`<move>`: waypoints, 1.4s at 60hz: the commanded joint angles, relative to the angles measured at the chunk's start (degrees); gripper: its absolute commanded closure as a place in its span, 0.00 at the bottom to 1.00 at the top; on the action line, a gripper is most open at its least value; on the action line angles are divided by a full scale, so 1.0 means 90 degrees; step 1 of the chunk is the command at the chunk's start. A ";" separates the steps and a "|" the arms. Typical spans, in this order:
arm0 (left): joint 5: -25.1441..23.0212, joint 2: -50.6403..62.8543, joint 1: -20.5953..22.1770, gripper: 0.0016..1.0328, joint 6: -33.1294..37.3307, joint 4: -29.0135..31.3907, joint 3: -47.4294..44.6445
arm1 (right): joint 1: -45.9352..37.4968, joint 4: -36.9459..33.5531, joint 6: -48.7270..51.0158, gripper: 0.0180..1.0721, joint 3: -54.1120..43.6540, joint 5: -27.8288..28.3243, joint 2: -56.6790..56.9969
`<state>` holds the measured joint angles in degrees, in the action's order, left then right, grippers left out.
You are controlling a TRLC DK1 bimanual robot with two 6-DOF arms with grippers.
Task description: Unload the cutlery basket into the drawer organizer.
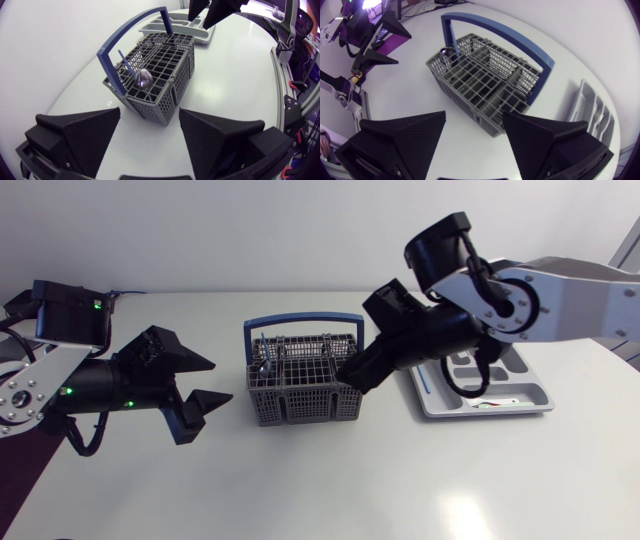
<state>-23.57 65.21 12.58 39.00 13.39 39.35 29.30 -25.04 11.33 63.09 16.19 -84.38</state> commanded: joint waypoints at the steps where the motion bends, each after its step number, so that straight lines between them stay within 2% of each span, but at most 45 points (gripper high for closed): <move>1: -0.0047 0.0059 0.0038 0.05 -0.0076 -0.0042 -0.0134 | 0.0084 0.0048 -0.0331 0.33 0.0461 0.0448 -0.0400; 10: -0.0047 0.0049 -0.0001 0.05 -0.0076 -0.0062 -0.0173 | 0.0221 0.0204 -0.0527 0.40 0.0822 0.0907 -0.0878; 21: -0.0047 0.0088 -0.0021 0.05 -0.0076 -0.0130 -0.0193 | 0.0358 0.0497 -0.0771 0.40 0.1125 0.1170 -0.1396; 51: -0.0047 0.0254 -0.0099 0.05 -0.0047 -0.0228 -0.0203 | 0.0846 0.1786 -0.1513 0.43 0.1281 0.1053 -0.2275; 84: -0.0057 0.0479 -0.0157 0.05 -0.0027 -0.0335 -0.0134 | 0.1071 0.2294 -0.1611 0.46 0.1310 0.0624 -0.2558</move>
<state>-23.57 68.36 11.64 39.00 10.90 38.94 38.22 -5.04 -1.54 73.69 22.24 -105.65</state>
